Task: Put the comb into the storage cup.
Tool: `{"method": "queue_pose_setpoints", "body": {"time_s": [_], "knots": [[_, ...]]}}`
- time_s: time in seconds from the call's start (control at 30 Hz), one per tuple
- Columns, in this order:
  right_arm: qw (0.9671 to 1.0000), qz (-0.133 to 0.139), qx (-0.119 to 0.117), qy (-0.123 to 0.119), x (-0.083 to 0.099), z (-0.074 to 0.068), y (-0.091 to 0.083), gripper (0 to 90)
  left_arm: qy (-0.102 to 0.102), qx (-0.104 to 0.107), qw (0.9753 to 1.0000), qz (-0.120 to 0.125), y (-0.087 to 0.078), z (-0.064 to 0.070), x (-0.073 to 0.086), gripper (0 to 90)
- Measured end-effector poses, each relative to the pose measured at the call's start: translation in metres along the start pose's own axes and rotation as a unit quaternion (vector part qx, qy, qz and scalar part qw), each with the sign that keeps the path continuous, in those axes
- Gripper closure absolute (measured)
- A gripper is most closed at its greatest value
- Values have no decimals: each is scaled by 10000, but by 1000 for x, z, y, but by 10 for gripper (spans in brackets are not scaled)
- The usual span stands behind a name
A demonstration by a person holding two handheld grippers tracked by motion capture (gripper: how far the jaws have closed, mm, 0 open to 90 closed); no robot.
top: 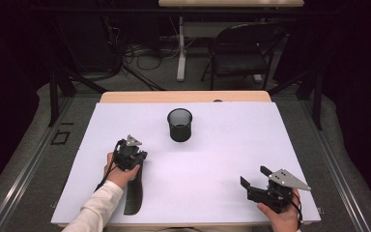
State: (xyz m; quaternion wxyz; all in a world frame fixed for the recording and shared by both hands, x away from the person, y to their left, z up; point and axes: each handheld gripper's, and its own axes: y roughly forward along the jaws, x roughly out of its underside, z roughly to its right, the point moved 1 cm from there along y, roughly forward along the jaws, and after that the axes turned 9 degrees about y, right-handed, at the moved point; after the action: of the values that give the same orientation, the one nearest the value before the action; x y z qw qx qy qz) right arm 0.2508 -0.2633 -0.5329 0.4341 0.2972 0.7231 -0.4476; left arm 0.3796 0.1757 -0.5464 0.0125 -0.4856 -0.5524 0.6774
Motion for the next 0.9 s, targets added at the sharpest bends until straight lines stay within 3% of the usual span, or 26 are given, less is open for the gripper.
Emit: {"method": "queue_pose_setpoints", "body": {"time_s": [0.33, 0.9], "knots": [[10000, -25, 4, -13, 0, 0, -1, 158, -26, -44, 9999, -95, -2, -5, 3, 900], [10000, -11, 3, -6, 0, 0, -1, 158, -196, -104, 9995, -213, -15, -19, 25, 900]]}}
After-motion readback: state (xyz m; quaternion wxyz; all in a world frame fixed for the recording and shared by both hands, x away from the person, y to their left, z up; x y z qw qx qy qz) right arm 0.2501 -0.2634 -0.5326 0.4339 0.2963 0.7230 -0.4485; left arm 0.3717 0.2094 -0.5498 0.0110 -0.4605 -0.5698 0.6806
